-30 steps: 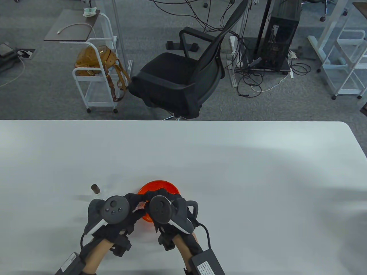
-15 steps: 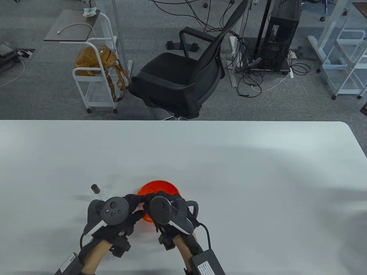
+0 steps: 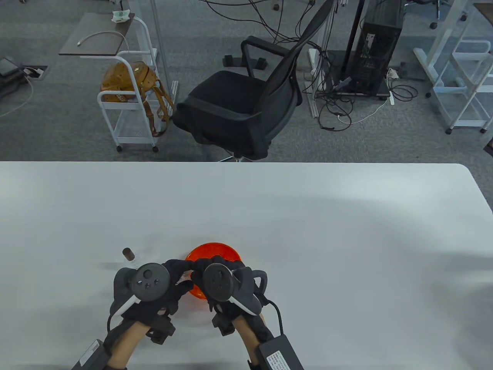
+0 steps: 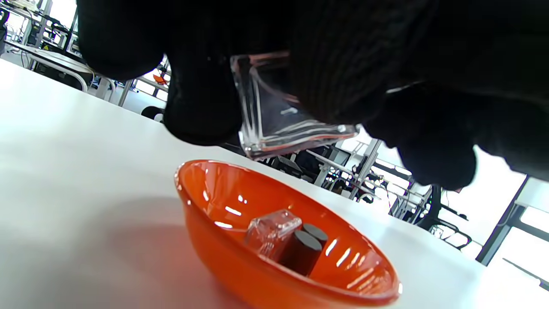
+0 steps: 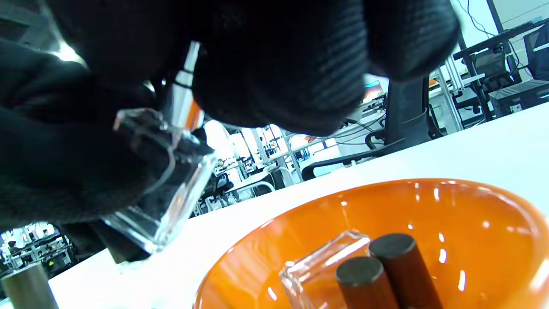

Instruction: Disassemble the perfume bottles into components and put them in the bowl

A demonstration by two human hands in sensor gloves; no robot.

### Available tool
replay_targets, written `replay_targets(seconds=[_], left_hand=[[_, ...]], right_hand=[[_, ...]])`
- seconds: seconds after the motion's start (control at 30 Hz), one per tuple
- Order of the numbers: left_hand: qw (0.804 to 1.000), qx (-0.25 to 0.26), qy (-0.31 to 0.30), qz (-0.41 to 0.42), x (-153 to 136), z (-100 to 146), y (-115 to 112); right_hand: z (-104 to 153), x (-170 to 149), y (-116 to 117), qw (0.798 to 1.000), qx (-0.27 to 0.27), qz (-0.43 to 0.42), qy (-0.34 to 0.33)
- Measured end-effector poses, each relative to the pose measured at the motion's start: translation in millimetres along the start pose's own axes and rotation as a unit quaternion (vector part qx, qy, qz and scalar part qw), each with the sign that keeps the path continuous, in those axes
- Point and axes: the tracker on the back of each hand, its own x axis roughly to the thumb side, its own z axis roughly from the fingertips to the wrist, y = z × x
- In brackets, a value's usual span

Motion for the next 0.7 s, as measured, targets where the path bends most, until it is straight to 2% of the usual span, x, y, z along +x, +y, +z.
replay_targets(seconds=[0.13,0.33,0.43,0.57,0.7], left_hand=[[1.0,0.01,0.002,-0.008,0.7,-1.0,-0.9],[1.0,0.002,-0.002,-0.008,1.9,0.4,-2.8],[1.0,0.009,0.0,-0.008,1.0,0.6,-1.8],[1.0,-0.001,0.0,0.0,-0.2,0.5,-2.2],[1.0,0.003,0.002,-0.008,1.2,0.5,-2.5]], right_hand=[[-0.1,-0.3,1.8,1.0,0.02,0.0,-0.005],[0.8,-0.2,0.6,1.0,0.011,0.022,-0.01],[0.8,-0.8,-0.3,1.0,0.024,-0.003,-0.004],[1.3,-1.3,-0.9,1.0,0.004,0.006,-0.007],[1.2,-0.5,-0.1,1.0,0.029,0.001,-0.009]])
